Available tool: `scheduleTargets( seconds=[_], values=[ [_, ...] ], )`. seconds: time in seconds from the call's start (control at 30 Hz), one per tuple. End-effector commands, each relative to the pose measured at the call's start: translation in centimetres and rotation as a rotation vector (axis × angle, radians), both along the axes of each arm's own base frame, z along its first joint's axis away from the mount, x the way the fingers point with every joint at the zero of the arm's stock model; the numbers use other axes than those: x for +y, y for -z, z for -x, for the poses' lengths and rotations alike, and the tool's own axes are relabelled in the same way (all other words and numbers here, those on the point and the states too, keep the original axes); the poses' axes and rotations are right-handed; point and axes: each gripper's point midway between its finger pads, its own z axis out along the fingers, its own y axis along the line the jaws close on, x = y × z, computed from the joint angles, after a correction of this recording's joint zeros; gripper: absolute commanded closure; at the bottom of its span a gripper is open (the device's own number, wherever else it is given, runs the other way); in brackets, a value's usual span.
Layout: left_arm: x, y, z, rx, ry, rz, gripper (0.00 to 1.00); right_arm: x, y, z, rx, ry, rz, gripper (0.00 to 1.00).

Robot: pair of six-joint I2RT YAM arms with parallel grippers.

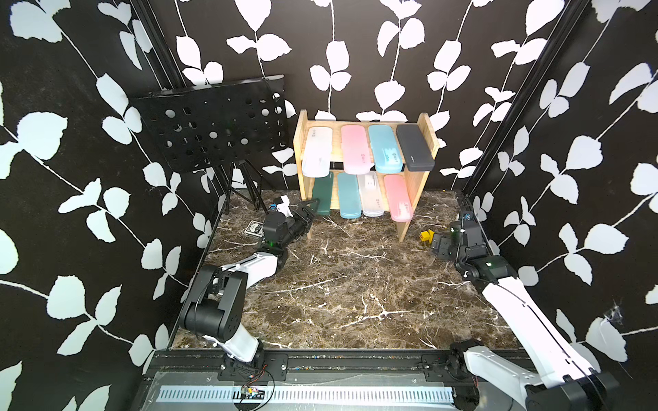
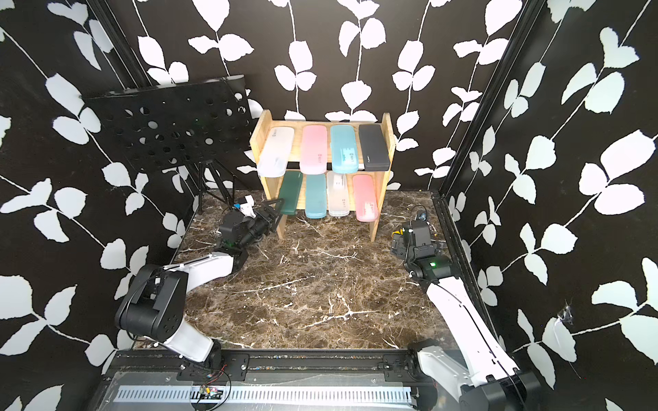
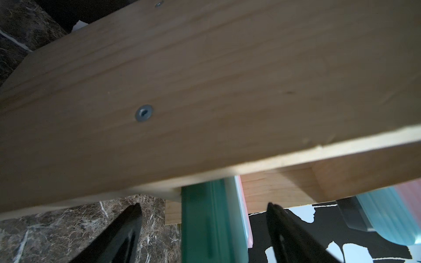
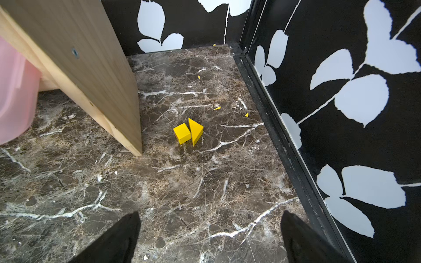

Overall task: Remove the pencil cases from the shelf
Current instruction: Pick up the pencil case from the shelf.

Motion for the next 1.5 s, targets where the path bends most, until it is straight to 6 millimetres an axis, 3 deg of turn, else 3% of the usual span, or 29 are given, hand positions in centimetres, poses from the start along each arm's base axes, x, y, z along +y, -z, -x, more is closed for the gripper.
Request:
scheduleTargets(
  seconds=[0.0, 0.13, 0.27, 0.43, 0.6, 0.77, 1.0, 1.13, 1.3, 1.47],
  values=[
    [-0.4, -2.6, -0.2, -0.069, -0.001, 0.027, 0.24, 0.5, -2.4, -0.7, -0.058, -0.014, -0.021, 0.01],
    [-0.7, -1.9, -0.1, -0.047, 0.007, 0.042, 0.45, 0.6, -2.9, -0.6, -0.067, -0.016, -0.025, 0.01],
    [-0.8, -1.5, 0.1, -0.042, 0.016, 0.07, 0.56, 0.5, -3.1, -0.4, -0.069, -0.018, -0.025, 0.01],
    [-0.6, -1.0, 0.6, -0.027, 0.014, 0.068, 0.79, 0.8, -3.3, -0.1, -0.067, -0.032, -0.036, 0.02],
    [-0.3, -0.7, 1.8, -0.037, 0.015, 0.057, 0.89, 1.6, -4.3, 0.5, -0.077, -0.055, -0.041, 0.01],
    [-0.4, -1.1, 5.0, -0.145, 0.078, -0.108, 0.98, 4.8, -6.7, 1.7, -0.143, -0.117, -0.114, 0.01],
    [1.4, 0.2, 12.3, -0.292, 0.131, -0.542, 1.0, 12.5, -7.9, 3.6, -0.19, -0.289, -0.328, 0.01],
    [3.5, 0.7, 16.2, -0.355, 0.116, -0.681, 1.0, 18.9, -8.3, 4.2, -0.205, -0.42, -0.497, 0.01],
    [5.0, 0.8, 19.4, -0.436, 0.084, -0.726, 1.0, 27.9, -8.5, 4.4, -0.196, -0.565, -0.706, 0.01],
    [4.8, -0.9, 20.9, -0.528, 0.069, -0.686, 1.0, 35.6, -9.1, 4.2, -0.16, -0.667, -0.804, 0.01]
  ],
)
